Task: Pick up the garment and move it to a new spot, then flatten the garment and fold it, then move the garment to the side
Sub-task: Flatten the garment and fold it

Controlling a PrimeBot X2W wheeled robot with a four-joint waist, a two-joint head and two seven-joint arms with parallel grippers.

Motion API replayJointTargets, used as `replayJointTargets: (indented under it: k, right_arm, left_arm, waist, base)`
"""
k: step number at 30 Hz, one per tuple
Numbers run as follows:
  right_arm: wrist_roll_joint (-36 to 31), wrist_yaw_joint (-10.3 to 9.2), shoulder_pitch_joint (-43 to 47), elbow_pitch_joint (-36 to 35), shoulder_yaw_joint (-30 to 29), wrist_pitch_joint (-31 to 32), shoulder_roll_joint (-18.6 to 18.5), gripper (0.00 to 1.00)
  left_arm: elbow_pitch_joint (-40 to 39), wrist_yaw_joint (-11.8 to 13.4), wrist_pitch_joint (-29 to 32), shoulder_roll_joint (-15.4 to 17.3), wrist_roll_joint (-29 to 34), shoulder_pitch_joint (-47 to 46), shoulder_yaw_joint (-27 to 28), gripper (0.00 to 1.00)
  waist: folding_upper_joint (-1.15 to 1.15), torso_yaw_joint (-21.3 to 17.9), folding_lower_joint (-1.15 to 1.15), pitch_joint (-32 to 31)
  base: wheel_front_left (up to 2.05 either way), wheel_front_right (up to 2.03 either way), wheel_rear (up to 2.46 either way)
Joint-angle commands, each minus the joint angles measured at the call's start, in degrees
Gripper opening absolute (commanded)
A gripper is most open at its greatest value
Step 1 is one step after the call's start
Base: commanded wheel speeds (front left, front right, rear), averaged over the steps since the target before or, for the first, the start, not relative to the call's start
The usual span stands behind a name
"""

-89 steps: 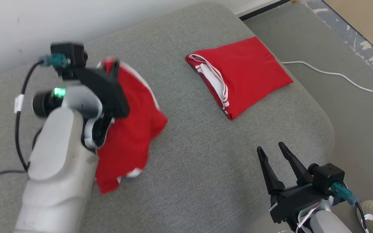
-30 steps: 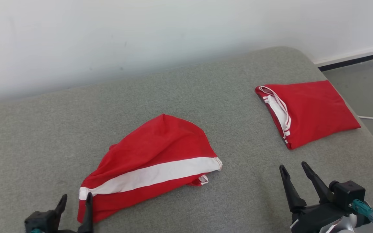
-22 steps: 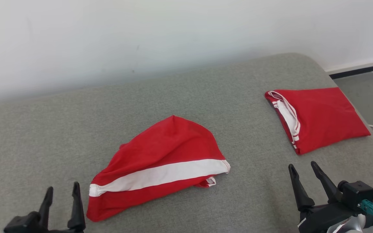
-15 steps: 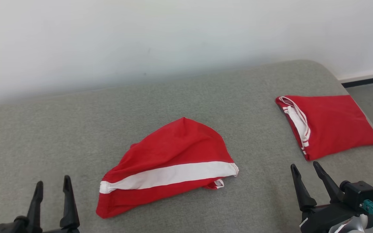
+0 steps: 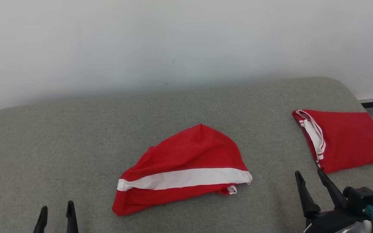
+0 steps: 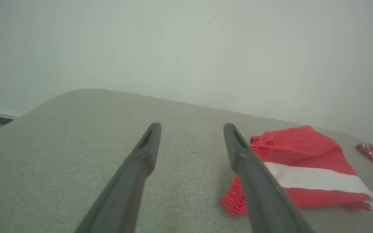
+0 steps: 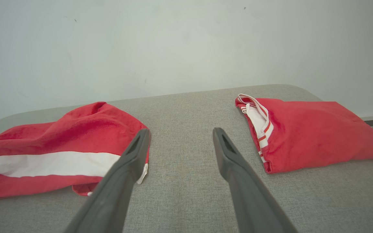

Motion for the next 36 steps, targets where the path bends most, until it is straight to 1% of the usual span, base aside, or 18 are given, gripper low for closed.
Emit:
replayJointTargets:
  k: [1,6,12,29,33,36]
  right_arm:
    - [0.2,-0.16,1.0,0.1,-0.4,0.0,-0.2,1.00]
    - [0.3,-0.16,1.4,0.6,-0.7,0.0,0.5,1.00]
    - [0.2,-0.16,1.5,0.9,-0.8,-0.1,0.8,1.00]
    - [0.1,-0.16,0.9,1.3,0.6,0.1,1.0,1.00]
    - [0.4,-0.16,0.2,1.6,1.1,0.7,0.8,1.00]
    - [0.6,-0.16,-0.5,1.8,1.4,1.4,0.9,1.00]
  left_arm:
    - [0.6,-0.7,0.0,-0.4,0.7,1.0,0.6,1.00]
    - [1.6,-1.8,0.0,-0.9,1.7,1.5,1.4,1.00]
    - [1.8,-2.4,0.0,-1.1,2.3,1.3,1.7,1.00]
    - [2.5,-3.1,0.0,-1.6,4.3,0.9,2.0,1.00]
    - [3.8,-3.2,0.0,-1.7,4.4,-0.1,0.4,1.00]
    - [6.3,-3.3,0.3,-1.7,4.3,-1.5,-2.2,1.00]
  waist:
    - [0.00,0.5,0.00,-0.5]
    - [0.00,0.7,0.00,-0.8]
    - [0.00,0.8,0.00,-0.8]
    - [0.00,0.2,0.00,-0.9]
    - [0.00,0.3,0.00,-0.7]
    - [0.00,0.5,0.00,-0.4]
  base:
    - [0.00,0.00,0.00]
    - [0.00,0.00,0.00]
    - [0.00,0.00,0.00]
    - [0.00,0.00,0.00]
    - [0.00,0.00,0.00]
    - [0.00,0.00,0.00]
